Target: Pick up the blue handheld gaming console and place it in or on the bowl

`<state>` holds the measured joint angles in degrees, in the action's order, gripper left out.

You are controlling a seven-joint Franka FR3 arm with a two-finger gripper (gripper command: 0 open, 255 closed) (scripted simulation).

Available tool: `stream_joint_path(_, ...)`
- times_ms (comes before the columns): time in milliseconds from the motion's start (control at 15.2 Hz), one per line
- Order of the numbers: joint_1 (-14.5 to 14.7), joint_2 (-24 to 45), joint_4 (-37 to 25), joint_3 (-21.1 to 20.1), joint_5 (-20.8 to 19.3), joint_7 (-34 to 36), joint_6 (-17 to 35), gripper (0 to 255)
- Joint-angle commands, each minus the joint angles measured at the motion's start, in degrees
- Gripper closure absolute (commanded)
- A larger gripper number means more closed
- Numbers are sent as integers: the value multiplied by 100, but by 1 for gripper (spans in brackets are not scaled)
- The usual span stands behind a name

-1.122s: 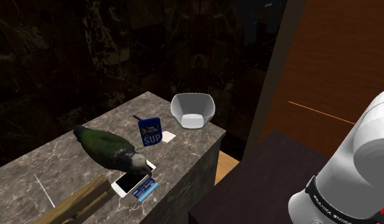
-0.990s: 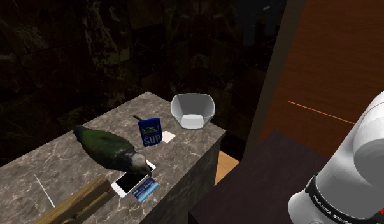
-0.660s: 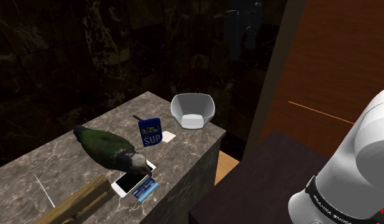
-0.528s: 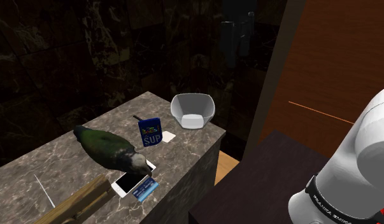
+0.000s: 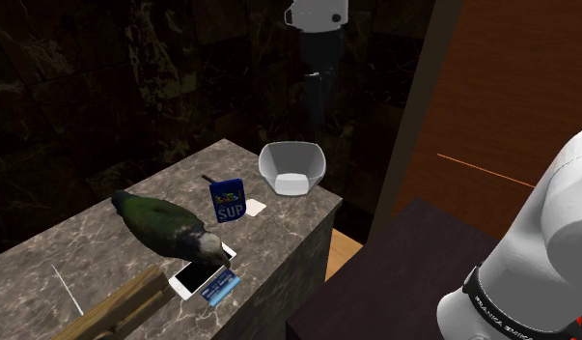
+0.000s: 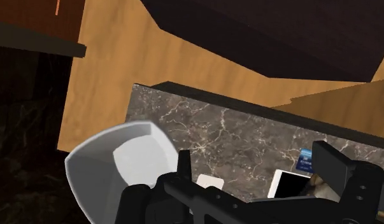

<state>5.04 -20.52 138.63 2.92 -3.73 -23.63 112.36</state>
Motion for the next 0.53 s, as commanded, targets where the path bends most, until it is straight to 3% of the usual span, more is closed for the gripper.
stream_joint_path(0,69,422,-35,44,8,-313,445,0)
stream_joint_path(462,266,1867,-514,53,149,-1346,1562,0)
